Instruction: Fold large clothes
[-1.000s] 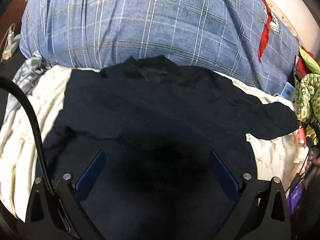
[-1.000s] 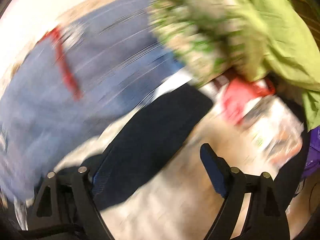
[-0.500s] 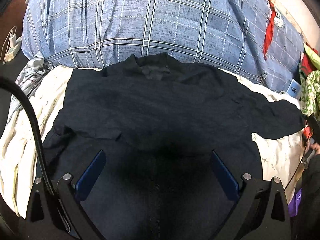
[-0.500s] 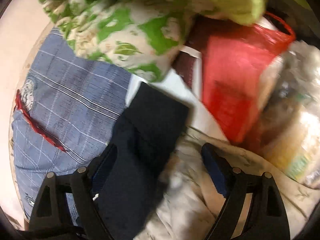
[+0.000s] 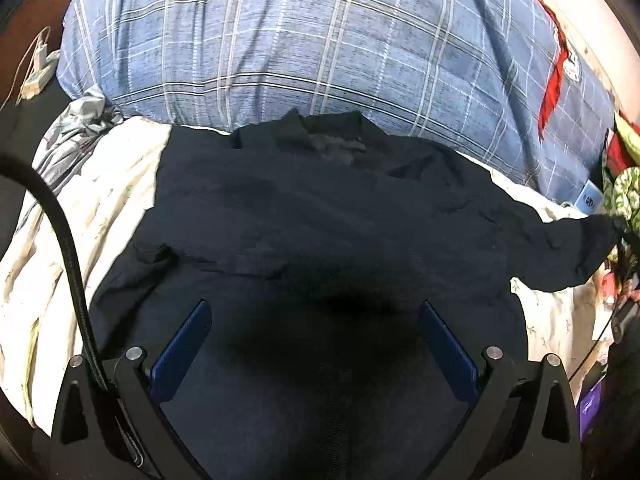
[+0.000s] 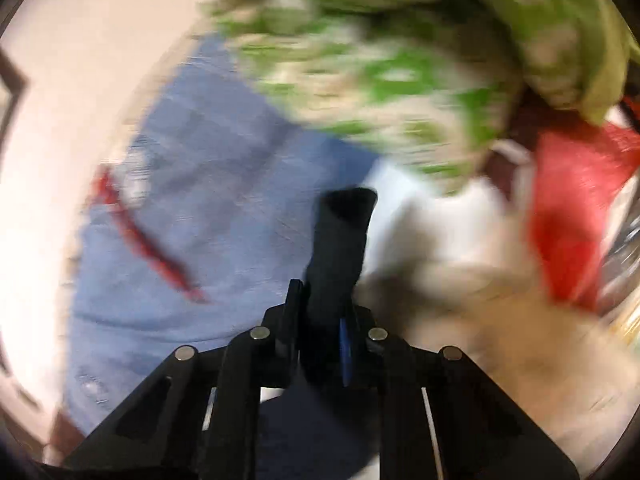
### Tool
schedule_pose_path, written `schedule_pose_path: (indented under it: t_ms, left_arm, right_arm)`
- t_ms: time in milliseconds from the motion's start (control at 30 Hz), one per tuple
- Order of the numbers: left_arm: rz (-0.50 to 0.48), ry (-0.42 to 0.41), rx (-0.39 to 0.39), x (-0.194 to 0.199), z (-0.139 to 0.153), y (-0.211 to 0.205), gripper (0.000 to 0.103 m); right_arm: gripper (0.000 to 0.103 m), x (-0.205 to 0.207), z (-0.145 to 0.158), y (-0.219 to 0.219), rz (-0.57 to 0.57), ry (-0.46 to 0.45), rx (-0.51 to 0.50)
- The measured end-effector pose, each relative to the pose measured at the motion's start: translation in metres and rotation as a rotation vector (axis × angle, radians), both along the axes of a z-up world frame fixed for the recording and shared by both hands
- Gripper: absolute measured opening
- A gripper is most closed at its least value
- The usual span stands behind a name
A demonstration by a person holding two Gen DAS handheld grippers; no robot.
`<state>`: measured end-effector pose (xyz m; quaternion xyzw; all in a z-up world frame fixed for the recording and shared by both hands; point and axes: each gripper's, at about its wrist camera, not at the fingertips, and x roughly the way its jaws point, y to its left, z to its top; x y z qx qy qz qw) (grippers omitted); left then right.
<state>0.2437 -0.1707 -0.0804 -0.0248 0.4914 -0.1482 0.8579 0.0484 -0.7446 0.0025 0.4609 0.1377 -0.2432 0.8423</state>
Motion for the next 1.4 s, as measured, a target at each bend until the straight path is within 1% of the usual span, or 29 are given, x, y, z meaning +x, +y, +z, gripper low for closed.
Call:
schedule_pose_path:
  t_ms: [100, 200, 233, 267, 300, 367, 400, 433, 500, 533, 600, 633, 667, 700, 733, 767, 800, 867, 900, 933, 1000, 1033, 1067, 1133, 1167, 1200, 1300, 1333, 1400]
  left_arm:
    - [0.05, -0.014, -0.04, 0.002, 0.009, 0.029, 0.102]
    - [0.11, -0.018, -0.092, 0.003, 0.018, 0.063, 0.102]
    - [0.124, -0.019, -0.102, 0.003, 0.019, 0.072, 0.102]
    - [0.15, -0.023, -0.118, 0.003, 0.022, 0.089, 0.102]
    - [0.168, -0.026, -0.127, 0.003, 0.024, 0.099, 0.102]
    - [0.214, -0.034, -0.146, 0.002, 0.028, 0.123, 0.102]
    - [0.245, -0.039, -0.16, 0.002, 0.029, 0.142, 0.102]
    - [0.264, -0.043, -0.166, 0.002, 0.029, 0.153, 0.102]
    - [0.311, -0.045, -0.17, 0.001, 0.029, 0.176, 0.102]
    - [0.332, -0.041, -0.174, 0.002, 0.028, 0.187, 0.102]
    - [0.367, -0.026, -0.186, 0.004, 0.025, 0.204, 0.102]
    - [0.376, -0.022, -0.192, 0.004, 0.024, 0.21, 0.102]
    - [0.383, -0.018, -0.195, 0.004, 0.023, 0.213, 0.102]
    - [0.388, -0.011, -0.2, 0.004, 0.021, 0.217, 0.102]
    - [0.386, -0.005, -0.205, 0.005, 0.02, 0.219, 0.102]
    - [0.382, -0.004, -0.207, 0.005, 0.019, 0.217, 0.102]
    - [0.371, -0.007, -0.209, 0.005, 0.019, 0.217, 0.102]
    - [0.356, -0.01, -0.209, 0.007, 0.018, 0.212, 0.102]
    - [0.336, -0.012, -0.219, 0.01, 0.018, 0.207, 0.102]
    - [0.323, -0.016, -0.226, 0.012, 0.019, 0.202, 0.102]
    - [0.284, -0.027, -0.242, 0.018, 0.02, 0.186, 0.102]
    - [0.264, -0.039, -0.248, 0.022, 0.022, 0.178, 0.102]
    - [0.242, -0.057, -0.254, 0.028, 0.025, 0.166, 0.102]
    - [0.172, -0.082, -0.255, 0.041, 0.026, 0.135, 0.102]
    - [0.134, -0.08, -0.248, 0.049, 0.026, 0.12, 0.102]
    - [0.094, -0.075, -0.233, 0.058, 0.025, 0.103, 0.102]
    - [0.017, -0.093, -0.205, 0.074, 0.019, 0.068, 0.102]
    - [-0.002, -0.098, -0.19, 0.079, 0.014, 0.061, 0.102]
    - [-0.046, -0.077, -0.137, 0.093, -0.003, 0.044, 0.102]
  right_arm:
    - [0.015, 0.048, 0.025, 0.064, 0.16, -0.049, -0.016]
    - [0.015, 0.106, 0.043, 0.15, 0.351, -0.073, -0.028]
    - [0.015, 0.132, 0.045, 0.189, 0.433, -0.093, -0.008]
    - [0.015, 0.141, 0.044, 0.21, 0.478, -0.108, 0.012]
    - [0.015, 0.162, 0.041, 0.245, 0.546, -0.124, 0.042]
    - [0.015, 0.203, 0.032, 0.317, 0.689, -0.125, 0.077]
    - [0.015, 0.215, 0.027, 0.344, 0.738, -0.12, 0.089]
    - [0.015, 0.235, 0.016, 0.385, 0.81, -0.107, 0.116]
    - [0.015, 0.252, -0.003, 0.437, 0.892, -0.074, 0.155]
    - [0.015, 0.263, -0.019, 0.47, 0.943, -0.048, 0.181]
    - [0.015, 0.276, -0.043, 0.506, 1.002, 0.001, 0.212]
    - [0.015, 0.284, -0.061, 0.529, 1.039, 0.058, 0.214]
    - [0.016, 0.284, -0.072, 0.541, 1.056, 0.111, 0.197]
    - [0.02, 0.288, -0.085, 0.552, 1.074, 0.188, 0.186]
    - [0.029, 0.294, -0.099, 0.562, 1.097, 0.268, 0.191]
    - [0.034, 0.295, -0.11, 0.566, 1.109, 0.328, 0.202]
    - [0.037, 0.291, -0.114, 0.563, 1.112, 0.345, 0.213]
    - [0.045, 0.28, -0.104, 0.551, 1.091, 0.332, 0.19]
    - [0.064, 0.273, -0.093, 0.542, 1.07, 0.322, 0.153]
    - [0.076, 0.261, -0.076, 0.528, 1.029, 0.292, 0.084]
    - [0.079, 0.235, -0.052, 0.509, 0.976, 0.259, 0.008]
    - [0.081, 0.223, -0.038, 0.49, 0.917, 0.264, -0.058]
    - [0.081, 0.21, -0.028, 0.48, 0.867, 0.282, -0.121]
    - [0.081, 0.201, -0.02, 0.452, 0.725, 0.379, -0.267]
    - [0.081, 0.205, -0.024, 0.437, 0.718, 0.404, -0.276]
    - [0.081, 0.214, -0.03, 0.427, 0.723, 0.417, -0.259]
    - [0.072, 0.236, -0.066, 0.397, 0.697, 0.543, -0.223]
    - [0.062, 0.241, -0.078, 0.389, 0.666, 0.59, -0.223]
    - [0.055, 0.236, -0.097, 0.364, 0.585, 0.699, -0.249]
